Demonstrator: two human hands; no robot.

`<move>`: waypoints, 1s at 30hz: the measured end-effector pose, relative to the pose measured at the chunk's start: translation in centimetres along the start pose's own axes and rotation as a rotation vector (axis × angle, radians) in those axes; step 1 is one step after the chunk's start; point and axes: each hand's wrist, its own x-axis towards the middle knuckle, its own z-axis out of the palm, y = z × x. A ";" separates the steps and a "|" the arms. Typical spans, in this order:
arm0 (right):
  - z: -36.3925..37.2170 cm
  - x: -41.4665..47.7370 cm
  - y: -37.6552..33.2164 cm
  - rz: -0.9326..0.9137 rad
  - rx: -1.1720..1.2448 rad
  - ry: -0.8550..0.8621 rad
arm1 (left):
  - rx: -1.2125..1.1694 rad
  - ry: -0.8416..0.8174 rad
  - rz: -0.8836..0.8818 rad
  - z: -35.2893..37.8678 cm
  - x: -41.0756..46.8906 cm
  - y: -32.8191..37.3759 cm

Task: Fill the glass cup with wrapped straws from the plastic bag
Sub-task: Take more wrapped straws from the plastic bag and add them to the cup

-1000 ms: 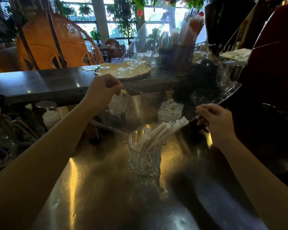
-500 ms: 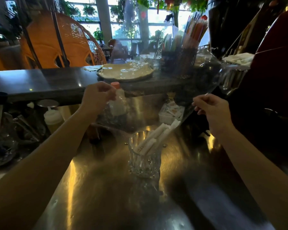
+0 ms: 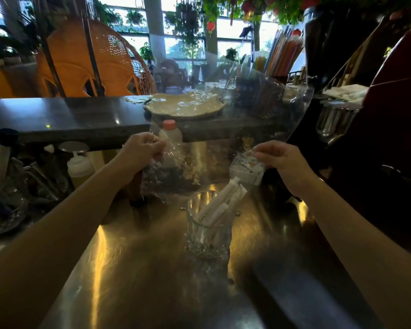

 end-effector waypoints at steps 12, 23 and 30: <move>-1.1 3.7 -3.5 -0.011 0.129 0.082 | -0.143 0.109 0.087 -1.3 0.5 3.3; -0.8 4.9 -4.7 -0.082 0.170 0.110 | -0.196 0.163 0.141 -3.1 0.9 5.0; -0.9 5.0 -6.2 -0.109 0.460 0.201 | -0.187 0.216 0.119 -4.6 0.9 5.9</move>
